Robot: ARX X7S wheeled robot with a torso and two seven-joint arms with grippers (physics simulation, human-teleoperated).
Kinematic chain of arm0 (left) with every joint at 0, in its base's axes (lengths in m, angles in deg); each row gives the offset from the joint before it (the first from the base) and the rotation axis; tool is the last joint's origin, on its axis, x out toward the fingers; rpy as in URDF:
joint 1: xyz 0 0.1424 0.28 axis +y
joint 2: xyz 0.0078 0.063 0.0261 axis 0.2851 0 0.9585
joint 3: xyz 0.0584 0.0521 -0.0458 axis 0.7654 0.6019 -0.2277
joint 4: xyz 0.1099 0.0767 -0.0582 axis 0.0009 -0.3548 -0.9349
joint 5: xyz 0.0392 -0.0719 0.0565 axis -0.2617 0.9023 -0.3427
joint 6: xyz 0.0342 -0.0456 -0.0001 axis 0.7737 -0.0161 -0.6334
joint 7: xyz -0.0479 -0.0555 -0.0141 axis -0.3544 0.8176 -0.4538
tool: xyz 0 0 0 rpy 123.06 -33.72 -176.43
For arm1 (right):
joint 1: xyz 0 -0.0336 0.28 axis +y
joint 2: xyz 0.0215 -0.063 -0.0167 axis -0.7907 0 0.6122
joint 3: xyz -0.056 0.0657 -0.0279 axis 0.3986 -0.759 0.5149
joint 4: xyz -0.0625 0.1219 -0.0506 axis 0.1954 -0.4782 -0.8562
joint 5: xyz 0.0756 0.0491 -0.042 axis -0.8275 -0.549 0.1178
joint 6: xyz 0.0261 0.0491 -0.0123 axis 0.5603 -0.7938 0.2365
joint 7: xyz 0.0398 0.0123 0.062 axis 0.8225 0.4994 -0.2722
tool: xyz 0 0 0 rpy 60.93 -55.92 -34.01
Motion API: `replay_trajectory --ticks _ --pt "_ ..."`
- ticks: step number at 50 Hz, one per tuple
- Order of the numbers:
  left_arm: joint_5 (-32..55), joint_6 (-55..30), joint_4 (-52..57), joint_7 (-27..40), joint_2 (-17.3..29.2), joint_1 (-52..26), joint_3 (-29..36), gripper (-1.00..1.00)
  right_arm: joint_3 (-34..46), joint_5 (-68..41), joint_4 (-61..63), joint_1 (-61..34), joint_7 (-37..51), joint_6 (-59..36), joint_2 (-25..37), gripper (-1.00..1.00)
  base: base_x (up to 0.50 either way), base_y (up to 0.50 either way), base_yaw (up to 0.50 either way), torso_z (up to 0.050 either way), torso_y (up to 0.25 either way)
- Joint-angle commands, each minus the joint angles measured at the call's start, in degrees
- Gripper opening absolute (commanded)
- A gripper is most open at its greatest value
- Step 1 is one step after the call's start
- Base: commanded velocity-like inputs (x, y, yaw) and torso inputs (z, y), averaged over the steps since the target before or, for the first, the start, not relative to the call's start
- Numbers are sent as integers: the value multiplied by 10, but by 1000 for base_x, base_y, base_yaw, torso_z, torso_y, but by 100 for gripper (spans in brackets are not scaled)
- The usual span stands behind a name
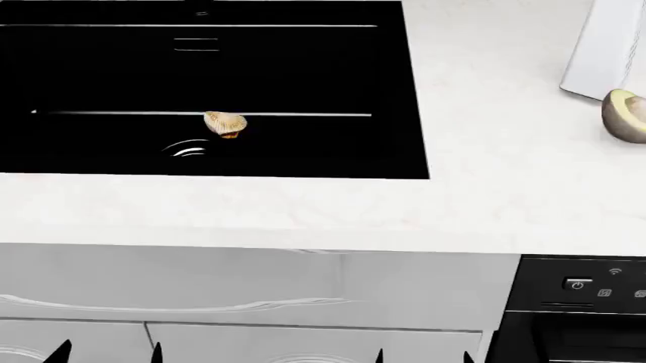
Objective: Turn on the sink faucet.
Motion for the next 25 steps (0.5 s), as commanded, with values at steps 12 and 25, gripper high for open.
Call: replay_trajectory --ticks 12,25 --pt "18 -10 1 37 25 -5 29 100 26 -34 6 2 37 6 26 100 0 0 0 0 0" --pt "40 -16 7 49 37 0 40 100 41 -41 13 6 51 17 40 100 0 74 0 0 0"
